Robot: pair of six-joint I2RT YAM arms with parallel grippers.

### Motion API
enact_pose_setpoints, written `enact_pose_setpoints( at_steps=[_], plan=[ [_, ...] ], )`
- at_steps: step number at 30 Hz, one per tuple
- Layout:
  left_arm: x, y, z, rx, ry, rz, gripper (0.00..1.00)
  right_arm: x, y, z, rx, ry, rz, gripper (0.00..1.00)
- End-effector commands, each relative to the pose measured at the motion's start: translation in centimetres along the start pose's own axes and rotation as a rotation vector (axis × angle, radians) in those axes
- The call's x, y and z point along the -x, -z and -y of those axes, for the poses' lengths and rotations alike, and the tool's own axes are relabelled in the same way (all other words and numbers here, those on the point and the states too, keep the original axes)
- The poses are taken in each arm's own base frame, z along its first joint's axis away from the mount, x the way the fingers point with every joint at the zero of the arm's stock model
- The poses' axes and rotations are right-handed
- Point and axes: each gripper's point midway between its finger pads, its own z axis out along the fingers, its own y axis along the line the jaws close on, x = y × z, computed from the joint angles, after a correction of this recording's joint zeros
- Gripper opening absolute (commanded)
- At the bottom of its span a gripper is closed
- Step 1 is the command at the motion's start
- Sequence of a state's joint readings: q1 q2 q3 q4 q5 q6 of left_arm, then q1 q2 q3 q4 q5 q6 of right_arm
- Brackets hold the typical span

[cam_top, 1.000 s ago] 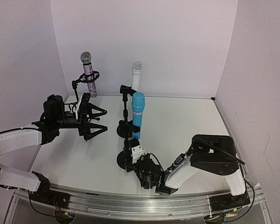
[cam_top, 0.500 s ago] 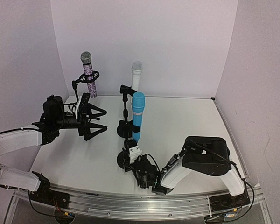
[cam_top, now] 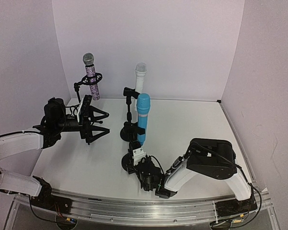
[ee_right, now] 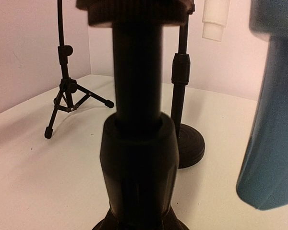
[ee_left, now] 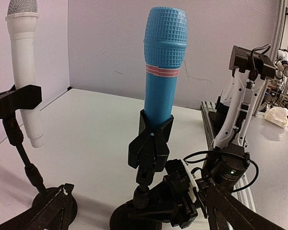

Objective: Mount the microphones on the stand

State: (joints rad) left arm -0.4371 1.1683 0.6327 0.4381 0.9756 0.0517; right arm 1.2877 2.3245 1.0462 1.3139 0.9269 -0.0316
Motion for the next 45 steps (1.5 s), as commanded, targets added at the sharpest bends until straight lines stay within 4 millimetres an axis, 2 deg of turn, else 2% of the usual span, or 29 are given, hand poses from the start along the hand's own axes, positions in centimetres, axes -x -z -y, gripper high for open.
enact_pose_setpoints(
  at_steps=[1,5,7,17,23,29,33,36,45],
  plan=[
    [0.8,0.2,-0.1,-0.009,-0.035,0.020,0.97,1.5,-0.5,0.6,-0.016,-0.008,0.043,0.00],
    [0.8,0.3,-0.1,-0.007,-0.033,0.020,0.97,3.2,-0.6,1.7,0.000,0.022,0.055,0.00],
    [0.8,0.3,-0.1,-0.006,-0.031,0.020,0.97,4.1,-0.6,3.0,0.000,0.018,0.059,0.00],
    [0.8,0.9,0.0,0.020,-0.033,0.025,0.97,7.1,-0.9,11.9,-0.077,0.026,0.064,0.00],
    [1.1,1.2,-0.2,0.037,-0.040,0.027,0.97,7.5,-3.2,16.8,-0.129,0.009,0.073,0.00],
    [1.2,1.3,-0.5,0.047,-0.047,0.024,0.97,8.4,-6.4,20.3,-0.167,0.017,0.106,0.00],
    [1.3,1.6,-0.7,0.058,-0.051,0.025,0.97,8.1,-7.4,22.7,-0.204,0.003,0.107,0.00],
    [1.2,1.7,-0.8,0.064,-0.053,0.023,0.97,7.4,-7.5,24.1,-0.235,-0.003,0.093,0.00],
    [1.0,1.9,-1.3,0.075,-0.049,0.020,0.97,3.9,-6.6,25.9,-0.279,-0.012,0.020,0.00]
  ],
)
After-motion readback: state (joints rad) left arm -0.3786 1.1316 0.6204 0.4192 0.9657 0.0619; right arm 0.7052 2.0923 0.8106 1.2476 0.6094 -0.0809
